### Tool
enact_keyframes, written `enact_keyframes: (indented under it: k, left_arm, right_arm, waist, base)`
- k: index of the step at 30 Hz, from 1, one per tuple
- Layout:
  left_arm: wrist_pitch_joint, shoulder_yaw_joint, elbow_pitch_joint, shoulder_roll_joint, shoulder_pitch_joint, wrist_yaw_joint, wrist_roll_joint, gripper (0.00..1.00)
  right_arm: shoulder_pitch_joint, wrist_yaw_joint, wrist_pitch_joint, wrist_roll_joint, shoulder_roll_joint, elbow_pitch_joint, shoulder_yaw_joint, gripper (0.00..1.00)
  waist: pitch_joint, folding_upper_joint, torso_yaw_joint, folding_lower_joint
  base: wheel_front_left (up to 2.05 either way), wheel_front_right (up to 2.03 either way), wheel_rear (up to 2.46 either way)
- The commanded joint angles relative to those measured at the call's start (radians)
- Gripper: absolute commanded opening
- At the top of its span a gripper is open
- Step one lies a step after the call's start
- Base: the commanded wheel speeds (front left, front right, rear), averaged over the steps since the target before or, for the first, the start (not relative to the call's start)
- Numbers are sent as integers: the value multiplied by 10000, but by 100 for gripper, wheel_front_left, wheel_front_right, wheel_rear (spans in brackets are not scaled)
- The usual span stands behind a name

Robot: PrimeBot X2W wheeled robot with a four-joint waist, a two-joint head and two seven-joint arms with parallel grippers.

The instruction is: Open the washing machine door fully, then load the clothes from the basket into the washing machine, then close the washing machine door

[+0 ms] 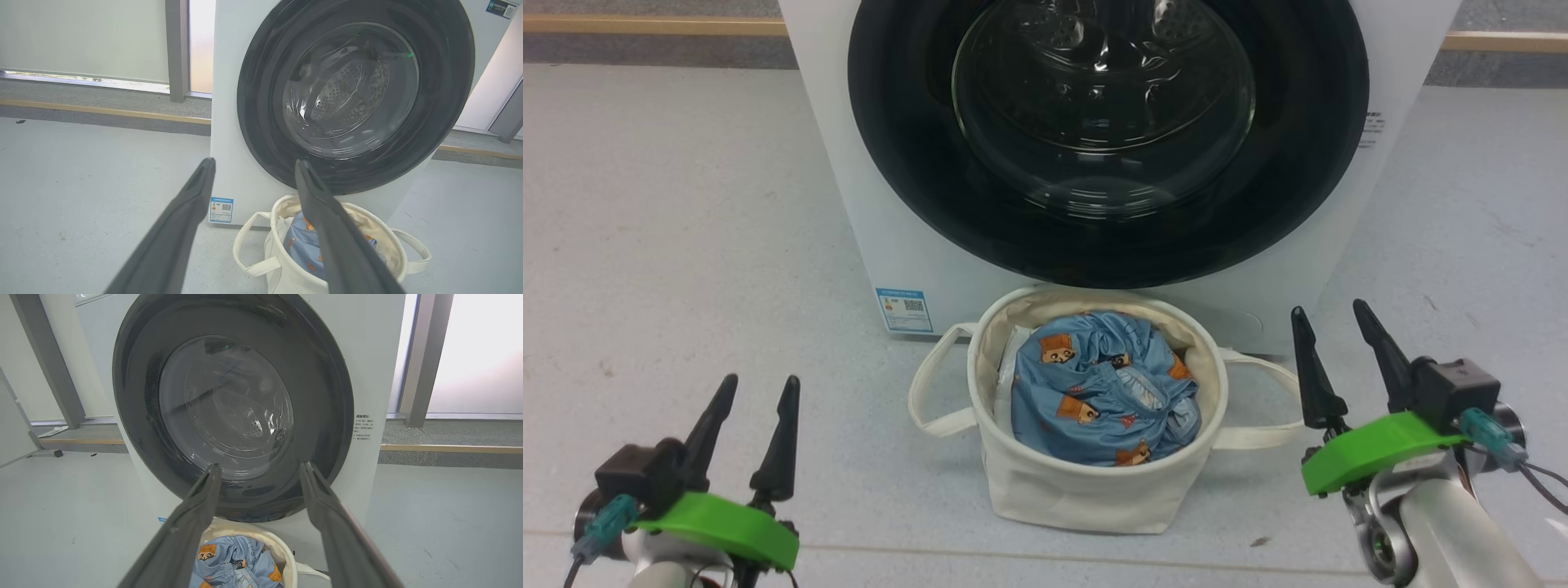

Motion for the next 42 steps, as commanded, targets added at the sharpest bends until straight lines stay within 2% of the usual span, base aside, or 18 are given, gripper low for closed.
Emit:
enact_keyframes:
  k: [1, 7, 42]
  left_arm:
    - [-149, 353, -252, 365, -578, -43, 284, 100]
    - [-300, 369, -139, 422, -727, -77, 811, 100]
    - [-300, 525, -247, 438, -736, -87, 1002, 100]
  right_arm:
    - [-565, 0, -124, -334, 21, -275, 80, 100]
    - [-693, 0, -164, -1019, 51, -267, 95, 100]
    - [-589, 0, -164, -986, 113, -350, -50, 100]
  waist:
    - [-1, 0, 9, 1]
    - [9, 0, 40, 1]
    - [69, 0, 5, 1]
  base:
    - [0, 0, 0]
    - [0, 0, 0]
    - [0, 0, 0]
